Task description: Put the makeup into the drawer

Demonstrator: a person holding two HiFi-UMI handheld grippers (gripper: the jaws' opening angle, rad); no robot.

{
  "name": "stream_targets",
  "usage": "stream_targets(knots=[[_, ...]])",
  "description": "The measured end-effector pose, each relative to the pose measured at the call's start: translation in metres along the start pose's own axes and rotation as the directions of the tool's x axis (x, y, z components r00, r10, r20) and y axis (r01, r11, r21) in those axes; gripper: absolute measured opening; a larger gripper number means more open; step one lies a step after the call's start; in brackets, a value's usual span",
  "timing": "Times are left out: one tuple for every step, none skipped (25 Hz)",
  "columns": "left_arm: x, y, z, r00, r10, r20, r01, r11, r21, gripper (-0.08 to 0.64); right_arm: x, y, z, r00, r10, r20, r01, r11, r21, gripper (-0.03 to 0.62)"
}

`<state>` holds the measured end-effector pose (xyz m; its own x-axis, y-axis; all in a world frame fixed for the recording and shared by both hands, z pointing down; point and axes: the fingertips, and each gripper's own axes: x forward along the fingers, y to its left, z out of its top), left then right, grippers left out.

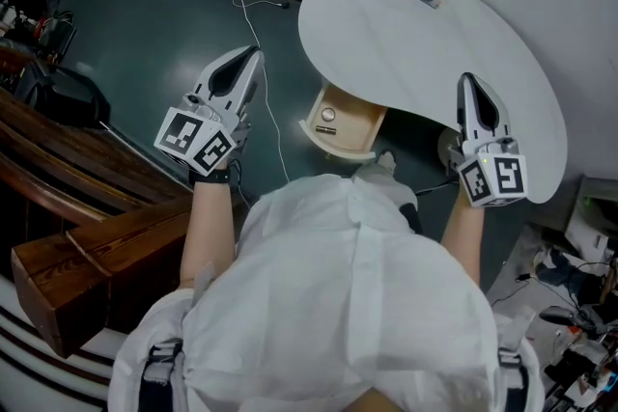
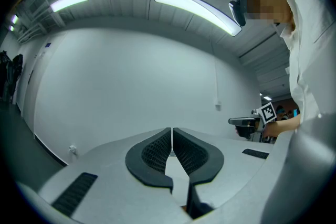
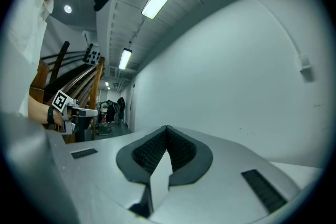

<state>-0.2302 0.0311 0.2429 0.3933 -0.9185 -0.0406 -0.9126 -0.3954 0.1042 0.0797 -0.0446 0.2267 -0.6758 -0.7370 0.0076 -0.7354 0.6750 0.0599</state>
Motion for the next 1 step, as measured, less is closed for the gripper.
stream_targets(knots=[[0.0001, 0.0001, -0.0004, 1.000, -0.001, 0.000, 0.001, 1.000, 0.000, 0.021, -0.0002, 0.0000, 0.0000, 1.000, -0.002, 0.001, 0.002, 1.000, 0.001, 0.009]])
